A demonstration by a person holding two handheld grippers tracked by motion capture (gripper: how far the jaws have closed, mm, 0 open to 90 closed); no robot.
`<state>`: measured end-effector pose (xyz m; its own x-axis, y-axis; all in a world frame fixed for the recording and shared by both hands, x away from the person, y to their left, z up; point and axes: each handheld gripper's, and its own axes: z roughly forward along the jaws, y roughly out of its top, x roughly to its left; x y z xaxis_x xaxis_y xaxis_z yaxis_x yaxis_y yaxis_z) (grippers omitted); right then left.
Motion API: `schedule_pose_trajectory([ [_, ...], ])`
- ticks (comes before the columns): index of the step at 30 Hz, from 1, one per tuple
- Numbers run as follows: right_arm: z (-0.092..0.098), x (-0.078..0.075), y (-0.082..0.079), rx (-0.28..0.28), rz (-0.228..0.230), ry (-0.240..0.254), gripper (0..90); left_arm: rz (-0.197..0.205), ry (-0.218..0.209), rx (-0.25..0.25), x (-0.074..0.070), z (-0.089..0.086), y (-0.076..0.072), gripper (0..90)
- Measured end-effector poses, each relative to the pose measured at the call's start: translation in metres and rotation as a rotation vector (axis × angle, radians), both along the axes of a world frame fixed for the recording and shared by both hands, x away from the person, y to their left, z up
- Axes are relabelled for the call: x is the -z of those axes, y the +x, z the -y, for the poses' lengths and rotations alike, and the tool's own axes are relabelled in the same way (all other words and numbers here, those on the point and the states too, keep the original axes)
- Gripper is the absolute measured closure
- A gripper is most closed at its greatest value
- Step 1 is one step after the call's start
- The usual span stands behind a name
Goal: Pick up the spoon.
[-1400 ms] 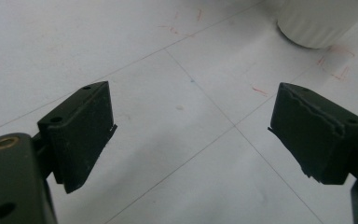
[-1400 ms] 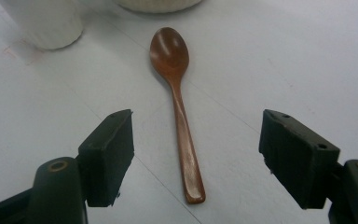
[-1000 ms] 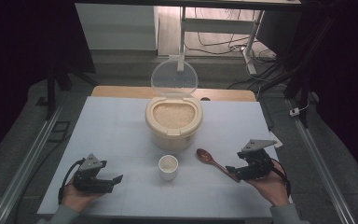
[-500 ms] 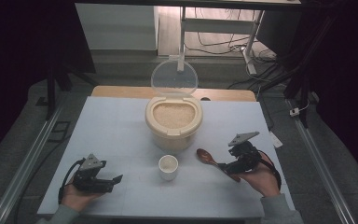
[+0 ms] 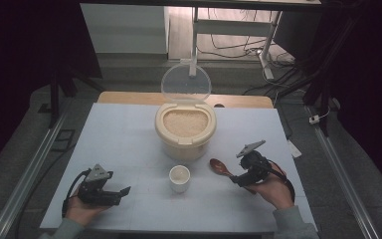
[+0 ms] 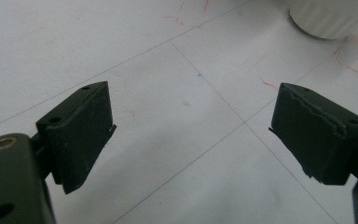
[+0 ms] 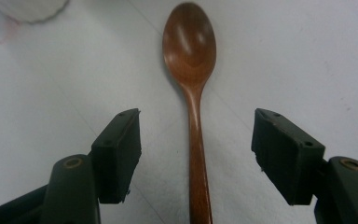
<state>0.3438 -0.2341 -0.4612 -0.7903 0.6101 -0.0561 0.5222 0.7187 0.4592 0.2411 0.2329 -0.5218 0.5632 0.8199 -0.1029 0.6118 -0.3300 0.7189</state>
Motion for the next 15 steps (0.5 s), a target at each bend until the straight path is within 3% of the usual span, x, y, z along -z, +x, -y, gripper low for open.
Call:
schedule_pose_trajectory([
  [8,0.009,0.013,-0.001,0.012,-0.065,-0.084,42.0,0.0,0.006,0.001,0.0,0.0,0.0,12.4],
  [15,0.01,0.024,0.003,0.006,-0.116,-0.125,51.7,-0.004,0.009,0.001,0.001,0.0,0.0,12.4],
])
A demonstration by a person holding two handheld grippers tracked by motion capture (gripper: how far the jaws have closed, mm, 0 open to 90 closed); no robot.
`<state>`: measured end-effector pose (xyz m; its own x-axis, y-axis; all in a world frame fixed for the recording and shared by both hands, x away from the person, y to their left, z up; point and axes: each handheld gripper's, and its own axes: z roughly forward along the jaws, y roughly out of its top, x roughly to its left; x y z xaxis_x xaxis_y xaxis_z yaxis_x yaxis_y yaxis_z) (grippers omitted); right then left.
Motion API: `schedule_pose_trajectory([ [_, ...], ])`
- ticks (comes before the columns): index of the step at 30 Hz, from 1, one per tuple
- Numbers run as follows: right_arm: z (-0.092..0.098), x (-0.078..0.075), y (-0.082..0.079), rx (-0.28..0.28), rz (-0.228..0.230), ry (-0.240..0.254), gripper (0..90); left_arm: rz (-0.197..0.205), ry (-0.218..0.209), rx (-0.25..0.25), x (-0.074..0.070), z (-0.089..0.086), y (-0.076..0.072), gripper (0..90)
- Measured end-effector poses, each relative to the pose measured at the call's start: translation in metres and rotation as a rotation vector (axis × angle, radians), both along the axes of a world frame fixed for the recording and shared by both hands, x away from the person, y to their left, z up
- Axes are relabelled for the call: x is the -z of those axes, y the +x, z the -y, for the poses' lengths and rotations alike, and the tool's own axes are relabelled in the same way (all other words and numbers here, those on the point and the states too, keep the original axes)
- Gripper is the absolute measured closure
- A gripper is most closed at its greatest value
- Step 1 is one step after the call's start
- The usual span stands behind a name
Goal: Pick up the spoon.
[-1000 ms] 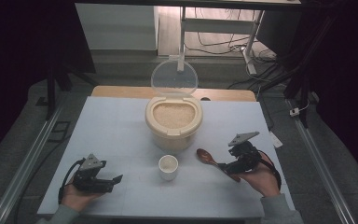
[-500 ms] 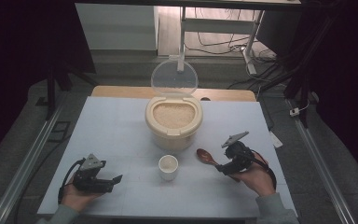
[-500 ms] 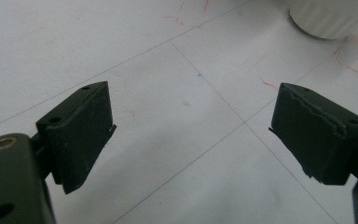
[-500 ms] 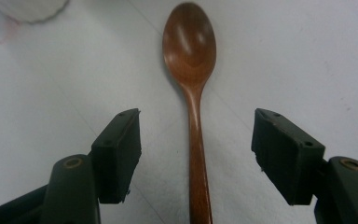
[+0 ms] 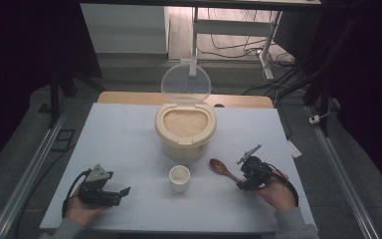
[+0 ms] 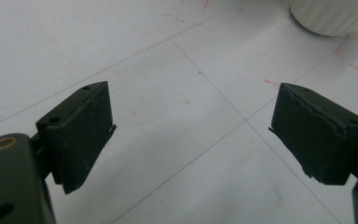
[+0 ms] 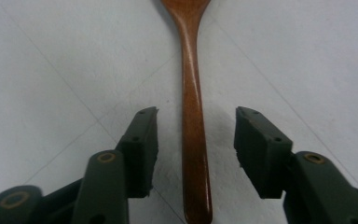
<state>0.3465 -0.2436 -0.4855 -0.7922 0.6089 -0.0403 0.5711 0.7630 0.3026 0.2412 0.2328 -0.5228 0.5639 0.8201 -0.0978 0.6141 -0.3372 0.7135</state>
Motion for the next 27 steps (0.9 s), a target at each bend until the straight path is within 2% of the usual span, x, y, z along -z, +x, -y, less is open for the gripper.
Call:
schedule_pose_trajectory([
  [4,-0.001,0.003,0.001,-0.002,-0.005,-0.017,57.3,0.001,-0.001,-0.002,0.0,-0.001,0.0,12.4],
  [9,-0.003,0.006,0.002,-0.009,-0.036,-0.029,62.5,0.001,0.002,-0.002,0.0,-0.001,0.0,12.4],
  [15,-0.009,0.006,0.003,-0.02,-0.035,-0.072,68.9,0.004,0.004,0.002,0.0,0.0,0.0,12.3],
  [19,-0.012,0.006,0.005,-0.038,-0.035,-0.093,76.9,0.0,0.009,0.001,0.001,0.0,0.0,12.3],
  [25,-0.012,0.006,0.004,-0.048,-0.031,-0.092,78.1,-0.001,0.011,-0.001,0.001,0.0,0.0,12.3],
  [27,-0.01,0.006,0.004,-0.05,-0.024,-0.076,78.2,0.0,0.012,-0.001,0.001,0.0,-0.001,12.3],
])
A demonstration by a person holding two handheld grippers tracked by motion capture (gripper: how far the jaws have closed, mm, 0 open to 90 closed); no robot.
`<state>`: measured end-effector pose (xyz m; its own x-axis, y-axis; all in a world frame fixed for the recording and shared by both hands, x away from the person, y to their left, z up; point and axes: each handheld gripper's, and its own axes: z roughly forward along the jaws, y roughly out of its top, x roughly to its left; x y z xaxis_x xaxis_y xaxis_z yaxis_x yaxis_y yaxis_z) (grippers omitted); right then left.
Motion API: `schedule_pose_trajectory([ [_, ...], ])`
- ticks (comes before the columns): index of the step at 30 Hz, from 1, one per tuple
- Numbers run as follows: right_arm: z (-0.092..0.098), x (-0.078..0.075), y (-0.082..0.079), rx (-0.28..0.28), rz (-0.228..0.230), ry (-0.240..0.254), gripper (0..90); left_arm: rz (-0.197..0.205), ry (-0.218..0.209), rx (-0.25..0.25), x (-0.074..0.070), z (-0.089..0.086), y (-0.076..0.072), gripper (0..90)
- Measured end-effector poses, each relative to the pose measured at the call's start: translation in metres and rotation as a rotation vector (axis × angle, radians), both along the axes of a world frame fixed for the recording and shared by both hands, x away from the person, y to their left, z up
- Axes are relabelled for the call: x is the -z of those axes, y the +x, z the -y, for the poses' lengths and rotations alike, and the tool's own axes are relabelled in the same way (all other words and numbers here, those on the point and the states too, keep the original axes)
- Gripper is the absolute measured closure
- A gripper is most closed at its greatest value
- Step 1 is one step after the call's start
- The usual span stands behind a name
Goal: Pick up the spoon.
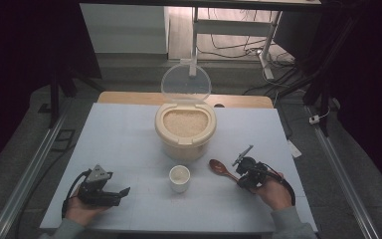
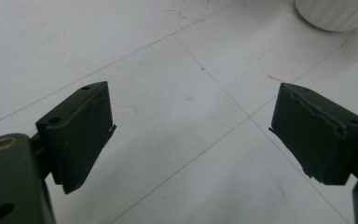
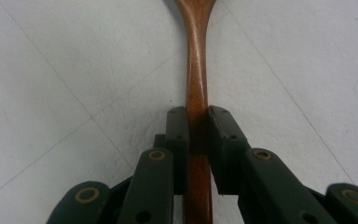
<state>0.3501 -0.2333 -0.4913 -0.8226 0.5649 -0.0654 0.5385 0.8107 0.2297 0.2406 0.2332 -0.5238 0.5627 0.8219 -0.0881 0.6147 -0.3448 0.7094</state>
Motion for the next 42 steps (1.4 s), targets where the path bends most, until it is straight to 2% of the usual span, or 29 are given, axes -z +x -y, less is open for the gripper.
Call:
schedule_pose_trajectory([
  [9,0.013,-0.004,0.0,0.017,0.006,0.068,78.4,-0.002,-0.001,-0.008,0.001,-0.002,0.0,12.3],
  [23,0.03,-0.024,-0.006,0.035,0.042,0.187,78.4,-0.001,0.004,-0.009,0.001,-0.002,0.0,12.3],
  [30,0.035,-0.032,-0.009,0.037,0.059,0.232,78.4,0.001,0.002,-0.012,0.001,-0.003,0.0,12.3],
  [42,0.041,-0.053,-0.022,0.001,0.083,0.31,78.4,0.0,0.001,-0.01,0.001,-0.003,0.001,12.3],
])
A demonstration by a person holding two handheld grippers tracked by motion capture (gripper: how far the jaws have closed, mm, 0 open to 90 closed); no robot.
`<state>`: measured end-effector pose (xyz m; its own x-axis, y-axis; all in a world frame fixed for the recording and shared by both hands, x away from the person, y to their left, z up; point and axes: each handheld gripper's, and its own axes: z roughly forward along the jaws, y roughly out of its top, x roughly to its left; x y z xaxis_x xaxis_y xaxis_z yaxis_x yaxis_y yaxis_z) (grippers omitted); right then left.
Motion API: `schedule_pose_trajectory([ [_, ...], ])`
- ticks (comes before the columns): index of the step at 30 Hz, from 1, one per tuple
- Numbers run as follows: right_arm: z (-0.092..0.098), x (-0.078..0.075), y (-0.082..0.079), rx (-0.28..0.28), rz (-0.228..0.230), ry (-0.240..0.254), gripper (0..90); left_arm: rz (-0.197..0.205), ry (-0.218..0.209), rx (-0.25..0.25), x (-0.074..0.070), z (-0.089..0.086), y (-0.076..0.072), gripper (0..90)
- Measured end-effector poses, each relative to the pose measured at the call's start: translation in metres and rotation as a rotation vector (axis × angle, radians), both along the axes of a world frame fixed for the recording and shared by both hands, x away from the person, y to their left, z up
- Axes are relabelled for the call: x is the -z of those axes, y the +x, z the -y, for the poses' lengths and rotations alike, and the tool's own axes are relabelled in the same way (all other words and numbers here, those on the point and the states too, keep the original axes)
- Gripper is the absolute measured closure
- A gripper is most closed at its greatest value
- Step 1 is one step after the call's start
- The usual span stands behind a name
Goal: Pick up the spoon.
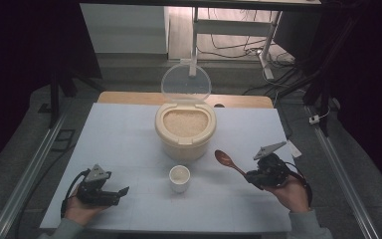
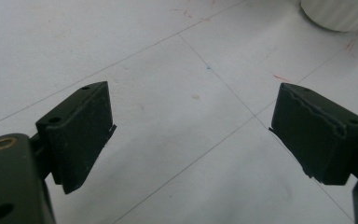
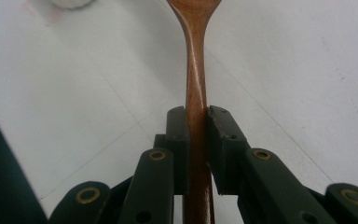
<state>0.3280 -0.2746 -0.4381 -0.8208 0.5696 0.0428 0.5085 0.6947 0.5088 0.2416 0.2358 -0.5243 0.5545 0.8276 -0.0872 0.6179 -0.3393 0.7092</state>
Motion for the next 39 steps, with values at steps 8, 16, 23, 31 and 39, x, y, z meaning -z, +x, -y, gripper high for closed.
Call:
schedule_pose_trajectory([
  [8,-0.004,-0.015,-0.018,-0.072,0.012,0.051,78.3,-0.001,-0.003,0.001,0.0,0.0,0.0,12.3],
  [16,-0.018,-0.022,-0.028,-0.141,0.016,0.085,78.4,-0.002,-0.004,0.001,0.0,0.001,0.001,12.3],
  [23,-0.033,-0.022,-0.03,-0.196,0.001,0.116,78.4,-0.001,-0.005,0.001,0.0,0.001,0.001,12.2],
  [31,-0.053,-0.023,-0.031,-0.254,0.009,0.121,78.4,0.003,-0.002,0.001,-0.001,0.002,0.001,12.2],
  [39,-0.079,-0.025,-0.027,-0.307,0.025,0.119,78.4,0.013,-0.004,0.005,-0.004,0.003,0.002,12.2],
])
